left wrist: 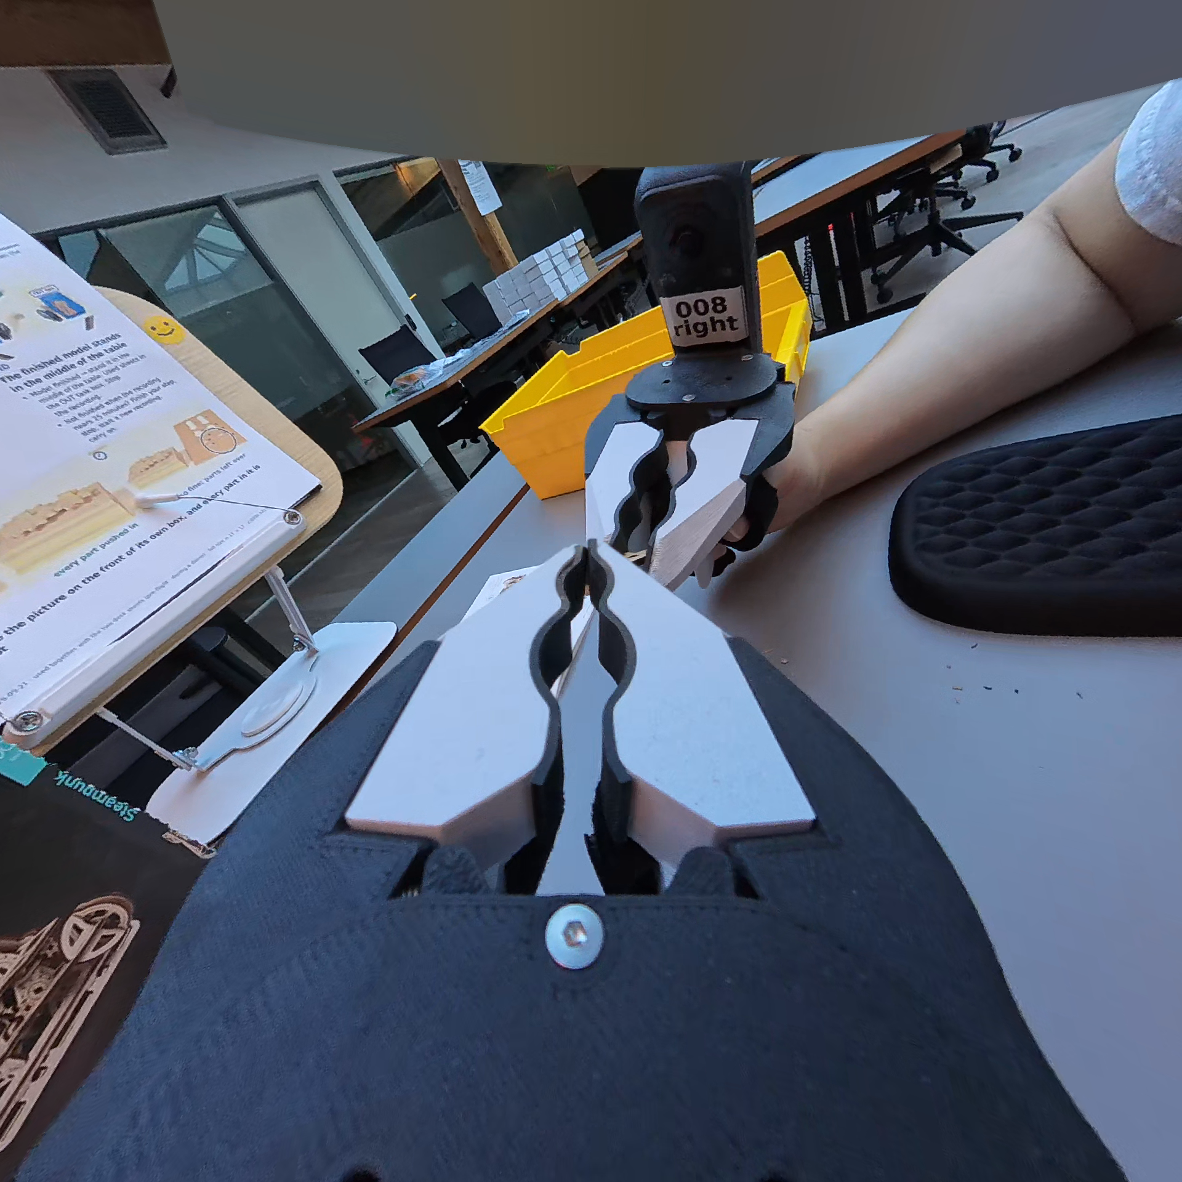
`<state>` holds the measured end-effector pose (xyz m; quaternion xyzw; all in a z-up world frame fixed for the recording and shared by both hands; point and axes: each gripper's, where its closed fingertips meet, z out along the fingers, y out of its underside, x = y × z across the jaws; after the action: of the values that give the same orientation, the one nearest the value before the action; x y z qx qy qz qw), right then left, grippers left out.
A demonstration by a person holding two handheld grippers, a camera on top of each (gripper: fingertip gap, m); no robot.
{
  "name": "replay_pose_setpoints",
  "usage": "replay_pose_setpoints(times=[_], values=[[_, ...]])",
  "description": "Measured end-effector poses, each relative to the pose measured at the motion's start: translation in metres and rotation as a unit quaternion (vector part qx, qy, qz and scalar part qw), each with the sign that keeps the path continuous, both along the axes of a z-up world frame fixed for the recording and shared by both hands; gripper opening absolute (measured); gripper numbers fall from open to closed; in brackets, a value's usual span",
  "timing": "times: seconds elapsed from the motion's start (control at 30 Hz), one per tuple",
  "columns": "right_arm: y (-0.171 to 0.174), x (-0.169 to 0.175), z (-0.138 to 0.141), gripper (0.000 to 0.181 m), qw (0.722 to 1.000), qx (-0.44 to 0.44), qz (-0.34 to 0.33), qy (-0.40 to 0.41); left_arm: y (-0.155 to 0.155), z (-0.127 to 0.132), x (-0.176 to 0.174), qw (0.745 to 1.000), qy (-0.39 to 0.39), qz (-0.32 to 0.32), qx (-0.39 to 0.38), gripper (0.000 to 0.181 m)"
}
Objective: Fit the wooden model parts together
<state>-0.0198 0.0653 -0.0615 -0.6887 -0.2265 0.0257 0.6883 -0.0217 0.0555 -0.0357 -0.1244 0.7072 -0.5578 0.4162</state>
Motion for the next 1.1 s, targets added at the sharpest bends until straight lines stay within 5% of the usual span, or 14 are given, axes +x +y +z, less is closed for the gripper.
replay_pose_setpoints(times=[0.97, 1.03, 1.1], values=[[0.004, -0.002, -0.010, 0.010, 0.998, -0.042, 0.015, 0.036, 0.004, 0.010, -0.002, 1.000, 0.000, -0.004, -0.022, 0.007], [0.003, 0.004, -0.011, 0.010, 0.999, -0.042, 0.003, 0.026, 0.013, 0.015, -0.007, 0.999, 0.027, -0.022, -0.036, 0.005], [0.004, 0.010, -0.011, 0.010, 0.999, -0.040, -0.011, 0.020, 0.025, -0.005, -0.012, 0.990, 0.138, -0.039, -0.012, 0.012]])
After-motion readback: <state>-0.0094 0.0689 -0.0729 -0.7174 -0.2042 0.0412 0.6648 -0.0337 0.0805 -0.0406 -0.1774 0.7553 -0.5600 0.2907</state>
